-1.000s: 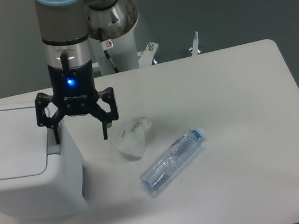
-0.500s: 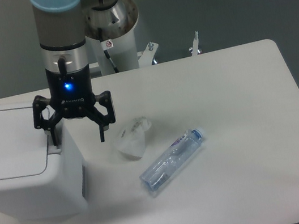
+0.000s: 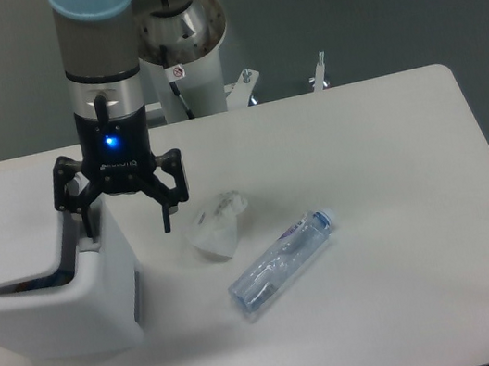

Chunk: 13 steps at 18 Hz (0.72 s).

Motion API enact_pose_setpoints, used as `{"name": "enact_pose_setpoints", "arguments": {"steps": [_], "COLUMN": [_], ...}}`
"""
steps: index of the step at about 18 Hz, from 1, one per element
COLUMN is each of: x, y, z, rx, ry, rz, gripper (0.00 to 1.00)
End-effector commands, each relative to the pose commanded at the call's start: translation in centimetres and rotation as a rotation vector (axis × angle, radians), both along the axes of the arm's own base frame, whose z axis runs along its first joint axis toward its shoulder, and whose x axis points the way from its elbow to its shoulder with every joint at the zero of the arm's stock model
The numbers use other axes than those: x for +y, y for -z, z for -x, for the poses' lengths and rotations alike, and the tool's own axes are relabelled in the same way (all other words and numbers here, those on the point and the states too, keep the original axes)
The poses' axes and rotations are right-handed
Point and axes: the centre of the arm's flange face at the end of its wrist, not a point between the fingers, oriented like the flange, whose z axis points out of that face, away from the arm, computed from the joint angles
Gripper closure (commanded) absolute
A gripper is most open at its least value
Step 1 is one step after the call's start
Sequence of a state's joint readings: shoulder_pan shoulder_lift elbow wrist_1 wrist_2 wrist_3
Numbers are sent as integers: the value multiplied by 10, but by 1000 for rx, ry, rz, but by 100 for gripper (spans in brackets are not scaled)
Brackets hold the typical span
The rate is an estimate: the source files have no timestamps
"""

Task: Open the trash can
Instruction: 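Lower a gripper finger onto the lid edge and push it open, then lift the gripper away from the open trash can toward the water bottle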

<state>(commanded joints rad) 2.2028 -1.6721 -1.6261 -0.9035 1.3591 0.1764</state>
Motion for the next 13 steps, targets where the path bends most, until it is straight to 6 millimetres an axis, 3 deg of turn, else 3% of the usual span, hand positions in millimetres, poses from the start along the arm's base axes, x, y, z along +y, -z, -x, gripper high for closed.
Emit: {"name": "enact_pose_setpoints", "arguments": {"steps": [5,11,13], "x": [-3,-16,-17], "y": [-2,-19,-13], "z": [9,47,64], "rx": [7,51,77], "ry": [-10,-44,-19], "rz": [-3,-21,-1], "gripper": [0,0,0]}}
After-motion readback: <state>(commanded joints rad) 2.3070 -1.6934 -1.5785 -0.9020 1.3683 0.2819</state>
